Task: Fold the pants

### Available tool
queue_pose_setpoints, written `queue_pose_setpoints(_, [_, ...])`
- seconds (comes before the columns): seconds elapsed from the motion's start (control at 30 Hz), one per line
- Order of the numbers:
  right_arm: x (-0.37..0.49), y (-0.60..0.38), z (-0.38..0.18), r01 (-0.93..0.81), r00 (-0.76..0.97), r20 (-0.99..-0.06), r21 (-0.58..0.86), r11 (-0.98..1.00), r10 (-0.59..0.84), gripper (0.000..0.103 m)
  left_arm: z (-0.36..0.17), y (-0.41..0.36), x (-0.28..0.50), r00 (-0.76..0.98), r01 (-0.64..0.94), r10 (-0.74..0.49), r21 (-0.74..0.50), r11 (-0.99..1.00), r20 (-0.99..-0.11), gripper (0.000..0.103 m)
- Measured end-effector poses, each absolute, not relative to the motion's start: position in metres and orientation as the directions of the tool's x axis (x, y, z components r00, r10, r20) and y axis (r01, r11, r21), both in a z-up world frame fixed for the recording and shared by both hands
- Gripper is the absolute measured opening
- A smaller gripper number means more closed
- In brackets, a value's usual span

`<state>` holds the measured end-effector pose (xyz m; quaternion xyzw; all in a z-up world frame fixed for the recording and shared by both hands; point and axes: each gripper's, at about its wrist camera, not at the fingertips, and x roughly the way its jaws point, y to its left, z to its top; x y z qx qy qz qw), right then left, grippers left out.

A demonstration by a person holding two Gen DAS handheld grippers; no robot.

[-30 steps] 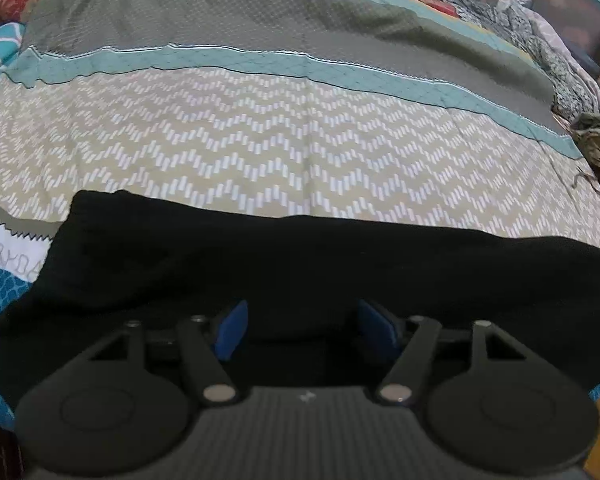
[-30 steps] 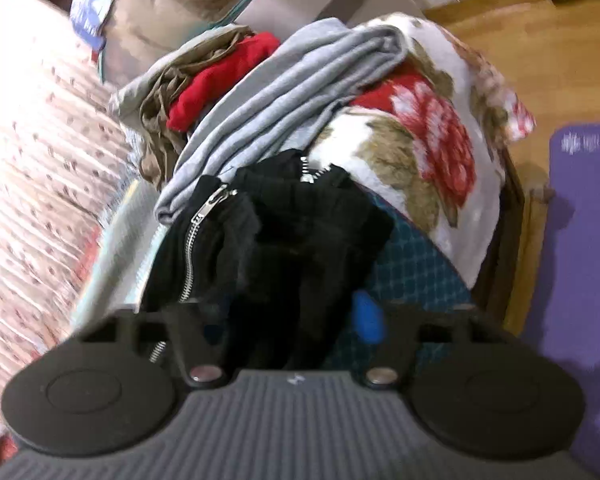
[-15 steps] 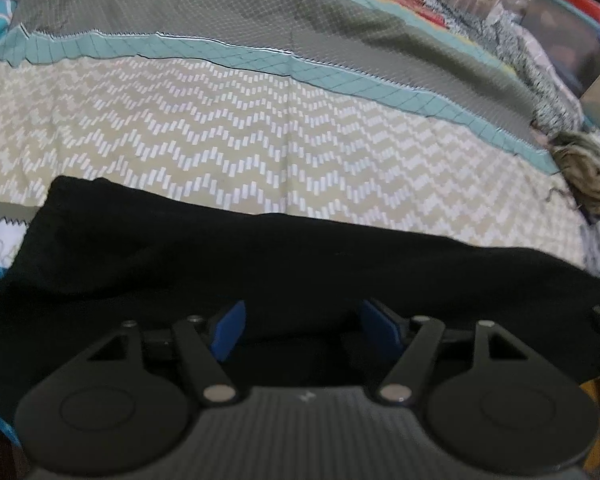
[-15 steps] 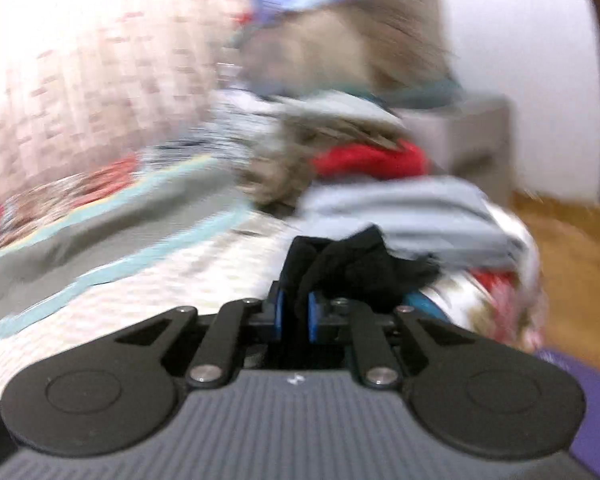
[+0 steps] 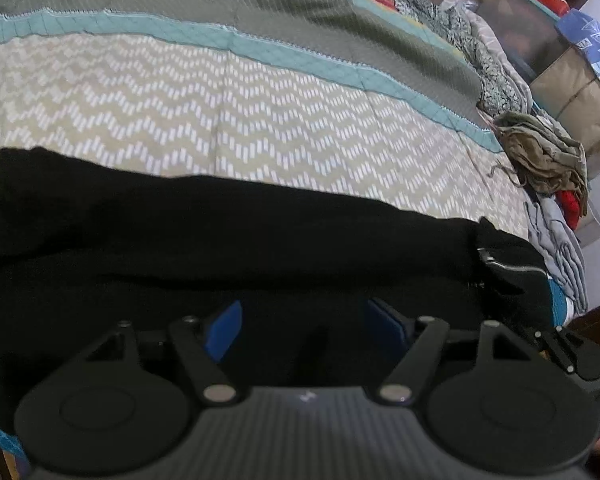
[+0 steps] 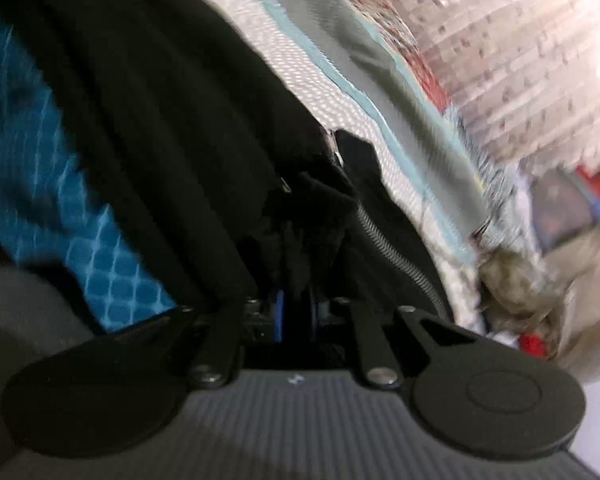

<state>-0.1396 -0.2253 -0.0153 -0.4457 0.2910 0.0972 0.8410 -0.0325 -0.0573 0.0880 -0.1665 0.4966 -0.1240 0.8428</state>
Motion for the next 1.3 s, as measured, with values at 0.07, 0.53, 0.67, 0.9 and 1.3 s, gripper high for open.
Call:
queue_pose_setpoints(0.07, [-0.139,-0.238,-0.003,-0.428,0.793,-0.606,-0.630,0.648,-0.066,0.022,0.088,-0.060,-0.031,0.469,0.047,-0.382,-0.409,0.911,-0.797,0.071])
queue_pose_setpoints(0.53, [-0.090,-0.322,0.064,-0.115,0.790,-0.574,0.207,0.972,0.215,0.029,0.100,-0.127,-0.025,0.449,0.170,-0.364,-0.323,0.931,-0.816,0.073])
queue_pose_setpoints(0.67, [-0.080,-0.298,0.029,-0.163,0.664,-0.672,0.299,0.940,0.328,0.029,0.100,-0.151,-0.030,0.442,0.226,-0.314,-0.234,0.946,-0.840,0.073])
queue_pose_setpoints(0.9, [-0.118,-0.334,0.055,-0.170,0.777,-0.544,0.303,0.938,0.316,0.031,0.120,-0.192,-0.021,0.436,0.349,-0.367,-0.222,0.910,-0.821,0.073])
queue_pose_setpoints(1.3, [-0.111,-0.435,0.008,0.190,0.799,-0.569,0.549,0.814,0.197,0.053,0.093,-0.288,-0.002,0.376,0.458,-0.404,-0.212,0.863,-0.834,0.069])
